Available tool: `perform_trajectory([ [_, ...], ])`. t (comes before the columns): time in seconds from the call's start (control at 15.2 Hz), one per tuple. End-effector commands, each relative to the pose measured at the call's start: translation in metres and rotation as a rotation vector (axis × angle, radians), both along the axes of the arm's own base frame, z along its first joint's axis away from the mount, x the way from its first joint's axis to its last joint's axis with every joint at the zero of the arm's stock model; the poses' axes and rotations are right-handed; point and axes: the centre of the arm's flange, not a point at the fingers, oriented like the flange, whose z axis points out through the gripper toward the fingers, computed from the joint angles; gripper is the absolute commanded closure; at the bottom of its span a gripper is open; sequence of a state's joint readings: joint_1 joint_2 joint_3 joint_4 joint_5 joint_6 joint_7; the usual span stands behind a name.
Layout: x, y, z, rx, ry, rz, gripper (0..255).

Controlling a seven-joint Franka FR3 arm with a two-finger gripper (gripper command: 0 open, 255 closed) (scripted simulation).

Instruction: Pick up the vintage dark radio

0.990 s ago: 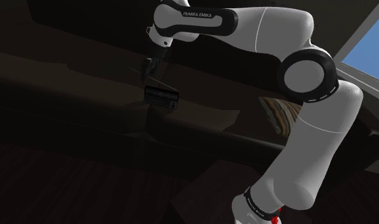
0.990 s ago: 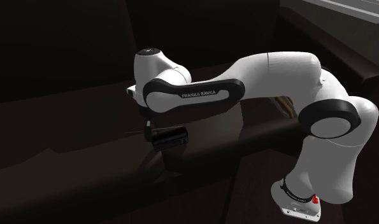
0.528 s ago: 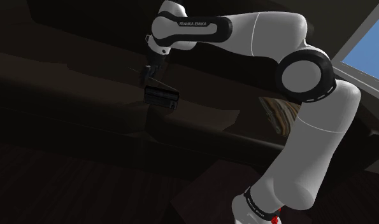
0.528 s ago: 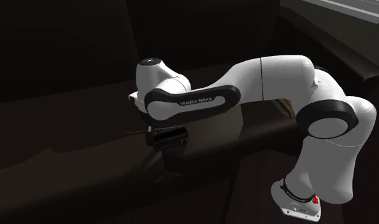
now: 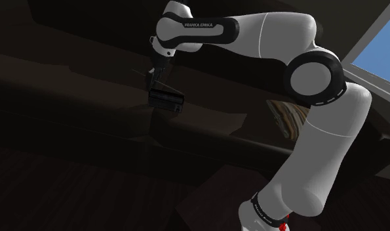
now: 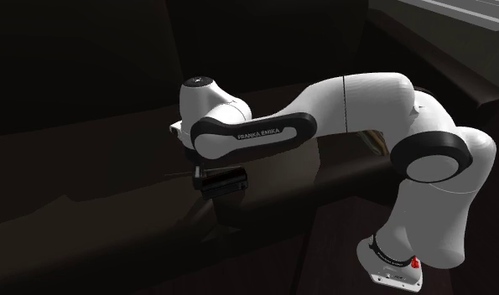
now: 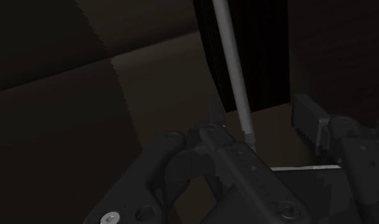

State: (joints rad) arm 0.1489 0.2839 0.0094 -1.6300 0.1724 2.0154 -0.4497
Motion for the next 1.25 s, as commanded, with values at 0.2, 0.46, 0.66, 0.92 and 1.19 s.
perform_trajectory([
  [0.2,0.000,0.000,0.010,-0.001,0.002,0.000,255],
  [0.46,0.000,0.000,0.031,-0.001,0.002,0.000,255],
  [0.66,0.000,0.000,0.047,-0.001,0.002,0.000,255],
  [0.92,0.000,0.000,0.068,-0.001,0.002,0.000,255],
  [1.19,0.000,0.000,0.079,-0.001,0.002,0.000,255],
])
